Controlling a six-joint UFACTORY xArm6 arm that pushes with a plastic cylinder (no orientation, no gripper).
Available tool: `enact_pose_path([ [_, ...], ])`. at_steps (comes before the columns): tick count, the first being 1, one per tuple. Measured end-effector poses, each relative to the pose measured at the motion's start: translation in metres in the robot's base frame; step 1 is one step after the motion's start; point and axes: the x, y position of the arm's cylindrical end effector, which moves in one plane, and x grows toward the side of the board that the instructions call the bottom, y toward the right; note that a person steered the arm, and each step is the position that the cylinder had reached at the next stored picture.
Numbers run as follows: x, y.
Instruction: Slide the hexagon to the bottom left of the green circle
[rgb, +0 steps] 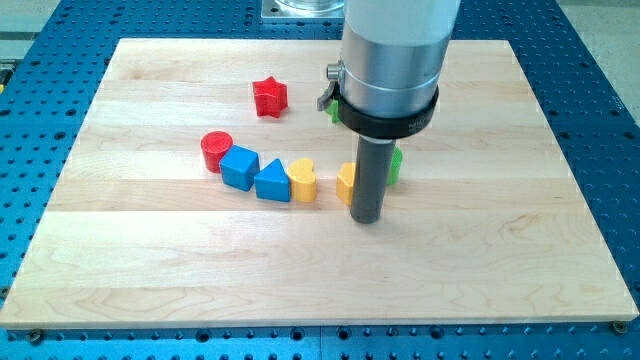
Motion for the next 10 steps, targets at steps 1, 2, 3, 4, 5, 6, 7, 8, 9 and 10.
enact_pose_path([
  [1, -0.023, -0.009],
  [2, -0.023, -0.018],
  [3, -0.013, -0.018],
  [4, -0.001, 0.01],
  [5, 0.003, 0.049],
  [6, -0.013, 0.066],
  [7, -0.04, 0.072],
  [8, -0.073, 0.097],
  [9, -0.109, 0.079],
  [10, -0.128, 0.036],
])
